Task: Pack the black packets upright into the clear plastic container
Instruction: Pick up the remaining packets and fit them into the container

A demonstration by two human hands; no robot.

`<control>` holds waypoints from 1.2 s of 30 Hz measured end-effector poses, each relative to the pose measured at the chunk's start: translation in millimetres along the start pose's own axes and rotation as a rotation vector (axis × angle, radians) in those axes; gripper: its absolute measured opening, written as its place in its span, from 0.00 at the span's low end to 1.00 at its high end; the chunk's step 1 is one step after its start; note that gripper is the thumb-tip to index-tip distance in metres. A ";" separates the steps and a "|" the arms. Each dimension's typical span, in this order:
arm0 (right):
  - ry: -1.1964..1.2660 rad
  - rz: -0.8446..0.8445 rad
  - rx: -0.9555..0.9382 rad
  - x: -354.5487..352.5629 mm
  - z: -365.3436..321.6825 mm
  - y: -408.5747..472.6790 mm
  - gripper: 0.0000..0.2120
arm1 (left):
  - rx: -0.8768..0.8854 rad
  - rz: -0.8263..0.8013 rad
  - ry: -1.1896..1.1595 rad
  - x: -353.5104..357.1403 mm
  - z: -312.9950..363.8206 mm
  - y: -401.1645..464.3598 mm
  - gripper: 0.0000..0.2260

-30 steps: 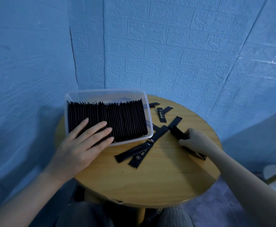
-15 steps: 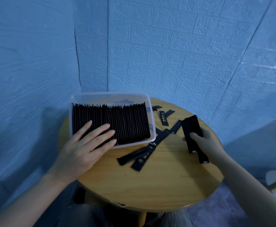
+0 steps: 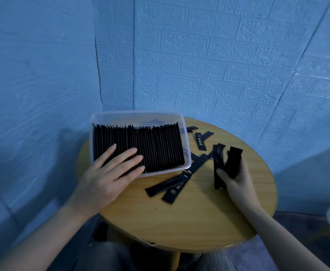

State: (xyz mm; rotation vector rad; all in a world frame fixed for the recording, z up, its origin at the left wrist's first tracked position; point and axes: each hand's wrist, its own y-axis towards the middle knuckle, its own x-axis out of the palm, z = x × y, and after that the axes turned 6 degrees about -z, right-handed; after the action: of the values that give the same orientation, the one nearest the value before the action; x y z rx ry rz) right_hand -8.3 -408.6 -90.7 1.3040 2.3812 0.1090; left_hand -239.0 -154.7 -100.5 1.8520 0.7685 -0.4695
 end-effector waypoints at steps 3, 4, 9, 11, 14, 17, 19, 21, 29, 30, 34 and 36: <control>0.044 0.060 -0.005 3.9 -10.0 -2.1 0.15 | -0.002 0.006 -0.003 -1.6 0.9 0.5 0.15; 0.103 0.108 -0.019 6.2 -16.2 -3.9 0.13 | -0.002 0.005 -0.007 -1.4 1.4 1.5 0.15; 0.226 0.043 -0.175 47.8 -62.8 -11.6 0.05 | -0.004 -0.002 -0.002 -0.4 1.7 0.0 0.17; 0.222 -0.067 -0.217 70.3 -81.0 -9.3 0.06 | -0.007 0.000 -0.002 -0.6 1.9 -0.1 0.16; 0.176 -0.131 -0.241 98.7 -97.8 0.4 0.04 | -0.004 -0.007 0.003 -0.8 3.0 0.0 0.14; 0.050 -0.164 -0.238 119.7 -100.3 9.6 0.03 | 0.002 -0.013 0.024 -0.5 3.5 0.2 0.12; -0.007 -0.209 -0.206 128.4 -97.9 12.3 0.04 | 0.002 -0.010 0.037 -0.7 3.5 0.4 0.12; 0.007 -0.253 -0.204 131.3 -96.2 10.9 0.05 | 0.002 -0.005 0.041 -1.1 3.5 0.4 0.12; 0.160 -0.338 -0.117 125.8 -96.0 5.1 0.05 | 0.009 -0.006 0.045 -0.8 3.5 -0.4 0.14; 0.195 -0.352 -0.100 125.2 -96.9 4.9 0.05 | 0.009 -0.009 0.044 -1.2 3.6 -0.3 0.14; 0.262 -0.392 -0.057 121.6 -98.1 6.3 0.03 | 0.016 -0.024 0.045 -1.7 2.2 -0.3 0.17; 0.273 -0.392 -0.062 121.1 -98.3 7.2 0.05 | 0.018 -0.038 0.060 -1.2 1.9 -0.4 0.18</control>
State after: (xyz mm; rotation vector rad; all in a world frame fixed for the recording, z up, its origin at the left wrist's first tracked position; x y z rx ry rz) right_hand -98.7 -292.4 -38.7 0.8155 2.7912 0.2554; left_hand -240.0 -156.6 -100.8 1.8779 0.8431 -0.4477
